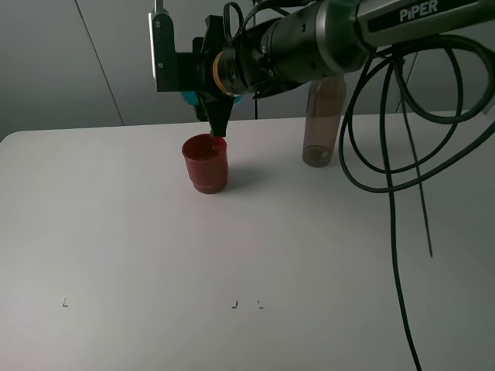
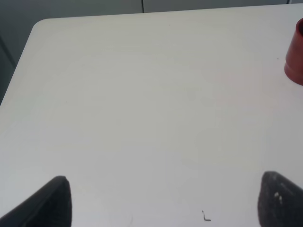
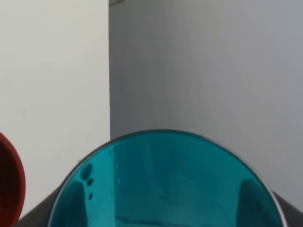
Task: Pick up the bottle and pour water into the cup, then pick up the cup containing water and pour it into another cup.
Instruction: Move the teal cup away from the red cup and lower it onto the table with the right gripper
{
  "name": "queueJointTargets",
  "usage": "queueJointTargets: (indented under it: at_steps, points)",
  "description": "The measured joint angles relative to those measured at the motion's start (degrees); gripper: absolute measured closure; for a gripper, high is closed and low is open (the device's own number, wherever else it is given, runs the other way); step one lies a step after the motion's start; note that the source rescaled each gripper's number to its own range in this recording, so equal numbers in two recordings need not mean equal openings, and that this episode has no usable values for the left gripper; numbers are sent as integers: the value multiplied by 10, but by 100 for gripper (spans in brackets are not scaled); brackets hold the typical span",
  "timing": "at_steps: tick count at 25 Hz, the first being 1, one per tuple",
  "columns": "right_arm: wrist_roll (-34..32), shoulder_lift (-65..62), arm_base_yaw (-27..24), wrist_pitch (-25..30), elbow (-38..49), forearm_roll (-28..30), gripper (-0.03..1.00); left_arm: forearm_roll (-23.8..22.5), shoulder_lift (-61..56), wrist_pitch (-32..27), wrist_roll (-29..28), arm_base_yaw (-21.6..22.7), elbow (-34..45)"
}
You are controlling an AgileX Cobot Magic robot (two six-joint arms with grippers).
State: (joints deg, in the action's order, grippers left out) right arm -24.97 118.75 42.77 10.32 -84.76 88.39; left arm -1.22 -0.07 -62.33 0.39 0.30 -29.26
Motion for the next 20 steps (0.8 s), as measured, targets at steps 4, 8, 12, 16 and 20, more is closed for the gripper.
queueJointTargets:
  at_steps: [4,8,12,16,20]
  points:
    - [-79,-18,-6,0,0,-29,88,0,0,0,0,0,0]
    - [-144,-45,-12,-3,13,-60,88,0,0,0,0,0,0]
    - [-170,-82,-24,-22,57,-115,88,0,0,0,0,0,0]
    - [-175,-118,-32,-33,109,-188,88,0,0,0,0,0,0]
    - [-152,-155,-51,-85,163,-306,88,0,0,0,0,0,0]
